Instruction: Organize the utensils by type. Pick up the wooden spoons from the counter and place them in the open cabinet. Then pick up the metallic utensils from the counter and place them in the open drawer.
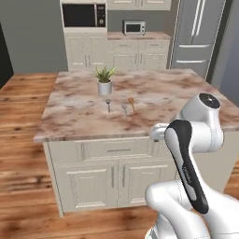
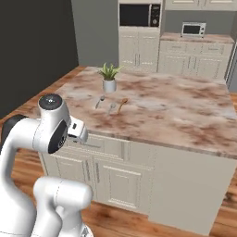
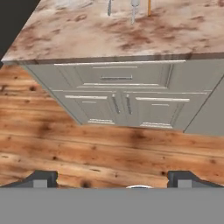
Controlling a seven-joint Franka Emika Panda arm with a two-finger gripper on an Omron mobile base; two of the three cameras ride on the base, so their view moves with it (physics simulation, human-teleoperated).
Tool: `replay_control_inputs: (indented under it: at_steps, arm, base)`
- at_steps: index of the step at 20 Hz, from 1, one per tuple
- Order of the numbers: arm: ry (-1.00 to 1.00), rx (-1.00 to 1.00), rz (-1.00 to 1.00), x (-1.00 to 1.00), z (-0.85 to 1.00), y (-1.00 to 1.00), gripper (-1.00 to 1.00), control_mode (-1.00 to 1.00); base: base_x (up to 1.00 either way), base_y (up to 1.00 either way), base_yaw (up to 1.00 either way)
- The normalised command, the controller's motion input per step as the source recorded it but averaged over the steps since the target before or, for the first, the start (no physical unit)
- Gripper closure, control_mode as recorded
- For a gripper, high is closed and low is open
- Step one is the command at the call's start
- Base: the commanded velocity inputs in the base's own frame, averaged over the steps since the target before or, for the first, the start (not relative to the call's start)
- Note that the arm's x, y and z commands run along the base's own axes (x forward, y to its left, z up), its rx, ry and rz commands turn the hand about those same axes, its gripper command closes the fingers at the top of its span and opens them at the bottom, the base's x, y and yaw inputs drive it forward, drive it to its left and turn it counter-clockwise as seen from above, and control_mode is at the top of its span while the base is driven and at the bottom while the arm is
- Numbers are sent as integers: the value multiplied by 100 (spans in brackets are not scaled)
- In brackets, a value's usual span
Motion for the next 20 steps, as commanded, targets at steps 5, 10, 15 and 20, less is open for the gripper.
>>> replay_control_inputs:
  at_steps: [5, 10, 15, 20]
  arm:
    - [0, 0, 0, 0, 0, 0, -100, 100]
    - [0, 0, 0, 0, 0, 0, -100, 100]
    - [0, 0, 0, 0, 0, 0, -100, 100]
    - [0, 0, 0, 0, 0, 0, -100, 100]
  base:
    - [69, -41, 2]
    - [80, -42, 0]
    - [82, -29, 10]
    - [40, -14, 2]
